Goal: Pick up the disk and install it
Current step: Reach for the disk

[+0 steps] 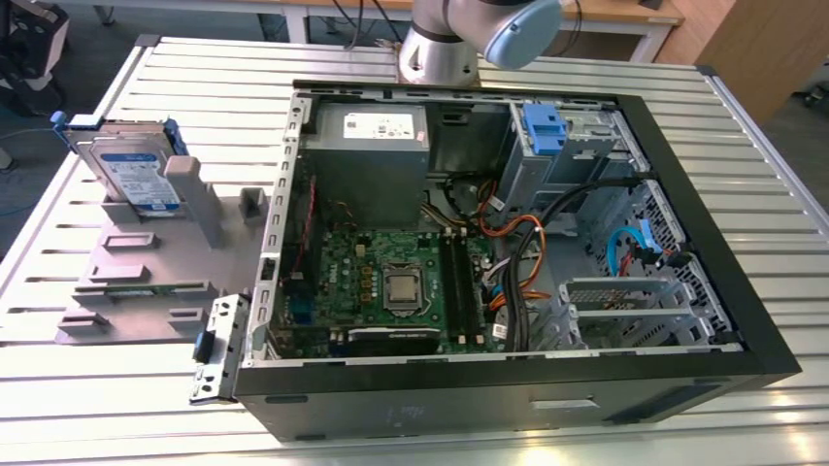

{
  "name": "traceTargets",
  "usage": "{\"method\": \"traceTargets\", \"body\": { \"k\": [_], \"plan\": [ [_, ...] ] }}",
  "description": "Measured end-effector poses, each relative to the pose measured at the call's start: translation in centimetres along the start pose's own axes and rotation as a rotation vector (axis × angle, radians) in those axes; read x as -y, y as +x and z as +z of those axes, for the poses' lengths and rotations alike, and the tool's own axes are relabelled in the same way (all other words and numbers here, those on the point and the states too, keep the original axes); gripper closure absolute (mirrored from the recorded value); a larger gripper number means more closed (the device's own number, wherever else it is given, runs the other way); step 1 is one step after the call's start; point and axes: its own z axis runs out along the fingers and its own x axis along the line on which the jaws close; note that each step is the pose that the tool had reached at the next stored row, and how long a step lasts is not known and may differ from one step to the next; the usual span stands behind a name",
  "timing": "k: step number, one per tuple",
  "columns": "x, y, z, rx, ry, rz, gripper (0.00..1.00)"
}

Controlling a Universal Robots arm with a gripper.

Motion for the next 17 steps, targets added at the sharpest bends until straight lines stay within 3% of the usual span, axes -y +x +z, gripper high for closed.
{"method": "traceTargets", "body": {
  "k": [17],
  "plan": [
    [0.04, 0.54, -0.01, 0.0, 0.0, 0.0, 0.89]
  ]
}}
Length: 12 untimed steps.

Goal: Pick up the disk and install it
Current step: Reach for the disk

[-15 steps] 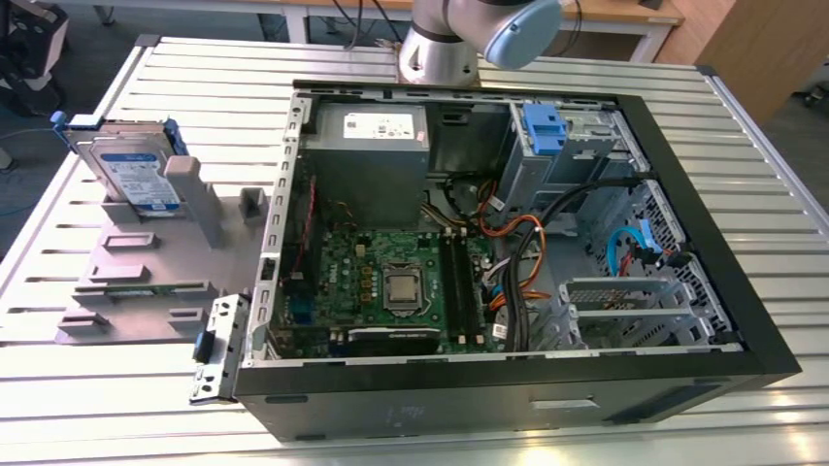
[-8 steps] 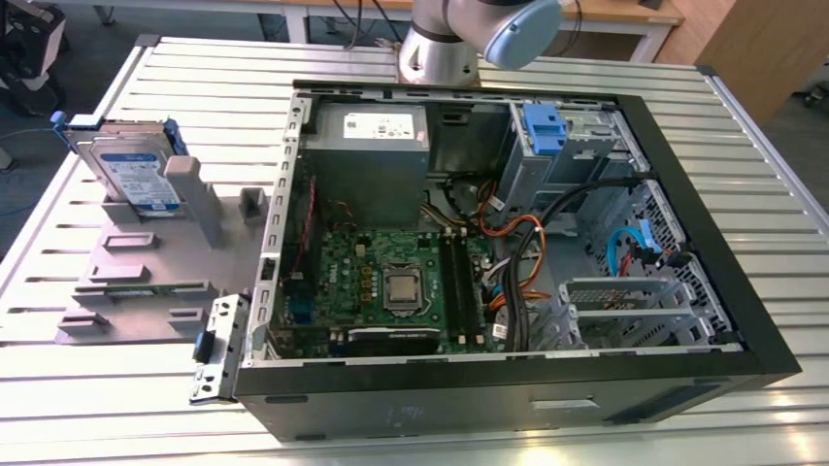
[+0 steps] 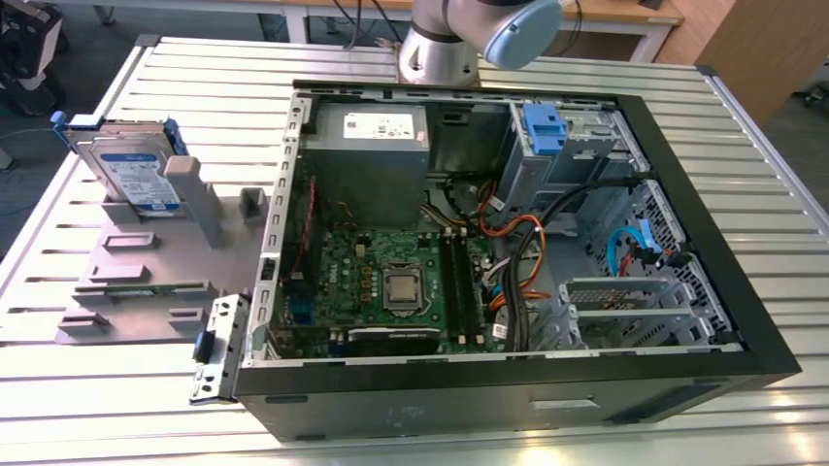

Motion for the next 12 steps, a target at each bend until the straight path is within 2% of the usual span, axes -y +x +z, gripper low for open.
{"method": "traceTargets", "body": {
  "k": [12],
  "plan": [
    [0.03, 0.39, -0.01, 0.0, 0.0, 0.0, 0.89]
  ]
}}
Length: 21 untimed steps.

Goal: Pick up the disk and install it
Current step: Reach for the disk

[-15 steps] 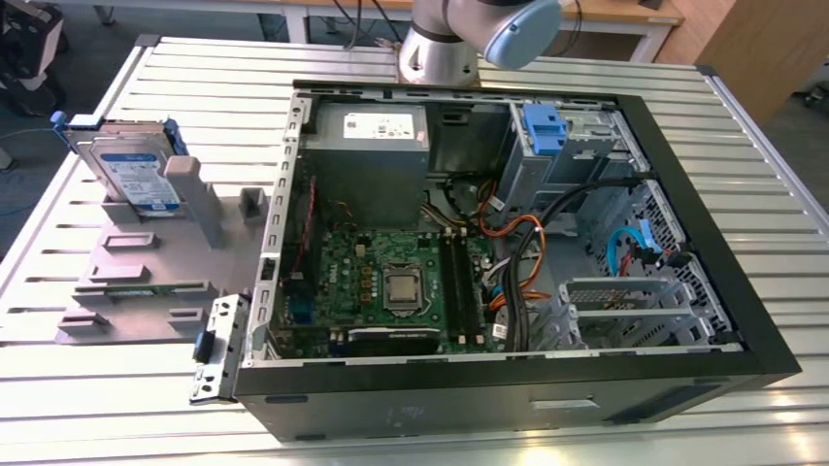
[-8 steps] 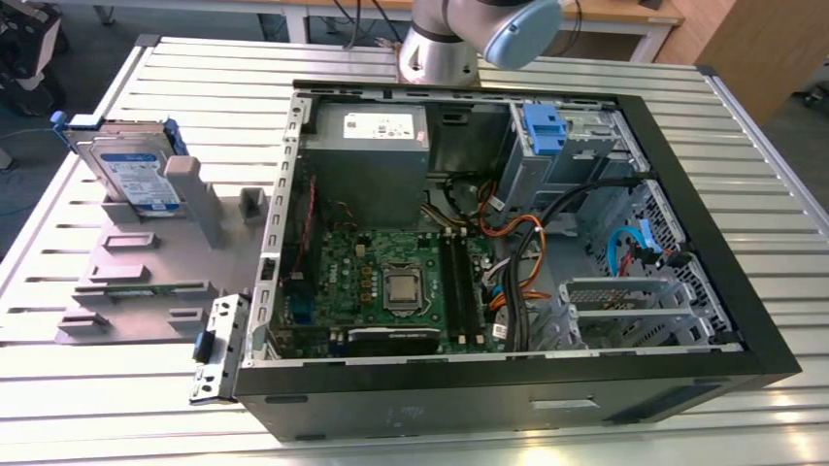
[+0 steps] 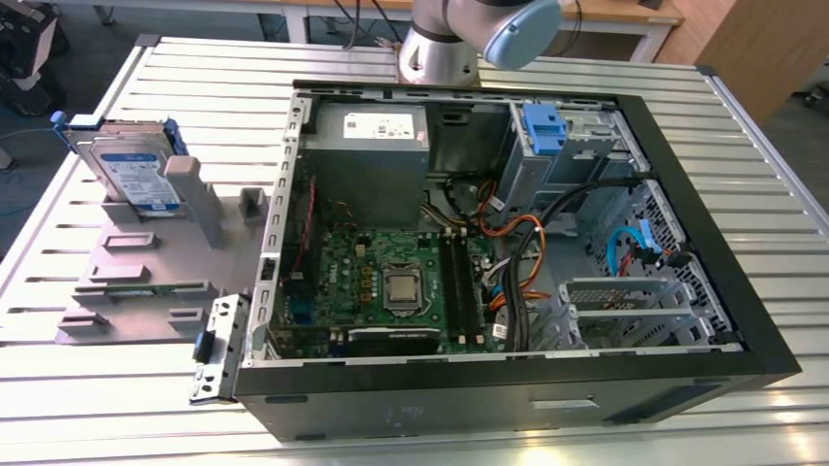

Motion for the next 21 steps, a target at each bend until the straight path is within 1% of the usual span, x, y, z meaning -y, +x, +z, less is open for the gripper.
{"method": "traceTargets", "body": {
  "k": [21],
  "plan": [
    [0.05, 0.69, -0.01, 0.0, 0.0, 0.0, 0.89]
  ]
}}
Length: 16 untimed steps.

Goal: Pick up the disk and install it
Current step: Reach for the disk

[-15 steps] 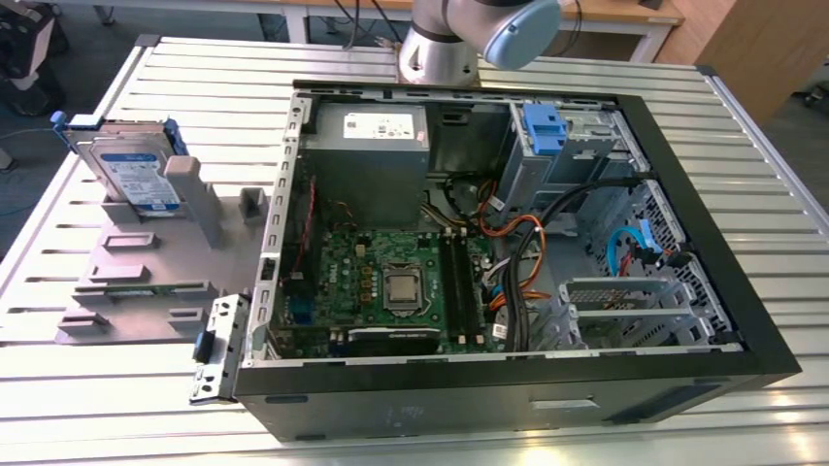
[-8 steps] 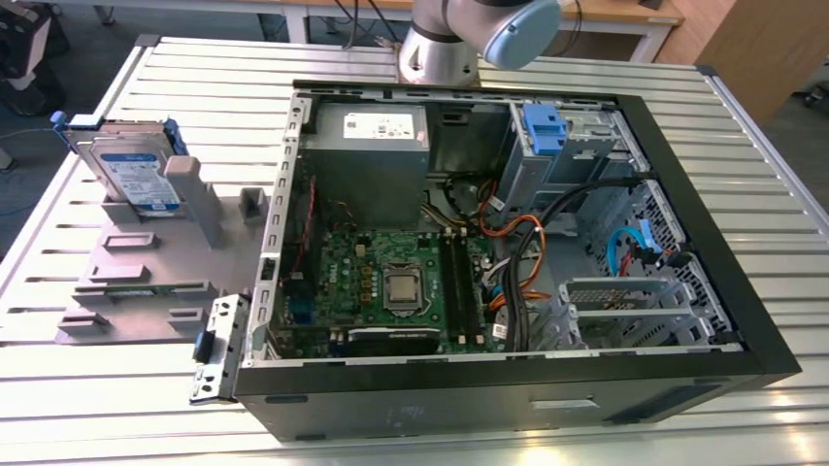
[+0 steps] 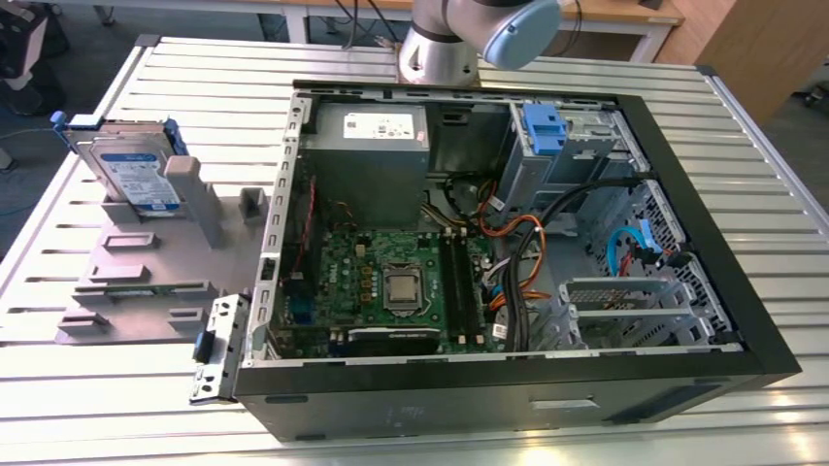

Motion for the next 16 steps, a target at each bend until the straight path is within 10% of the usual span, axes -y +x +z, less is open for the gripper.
{"method": "traceTargets", "body": {
  "k": [16],
  "plan": [
    [0.05, 0.68, -0.01, 0.0, -0.0001, 0.0, 0.89]
  ]
}}
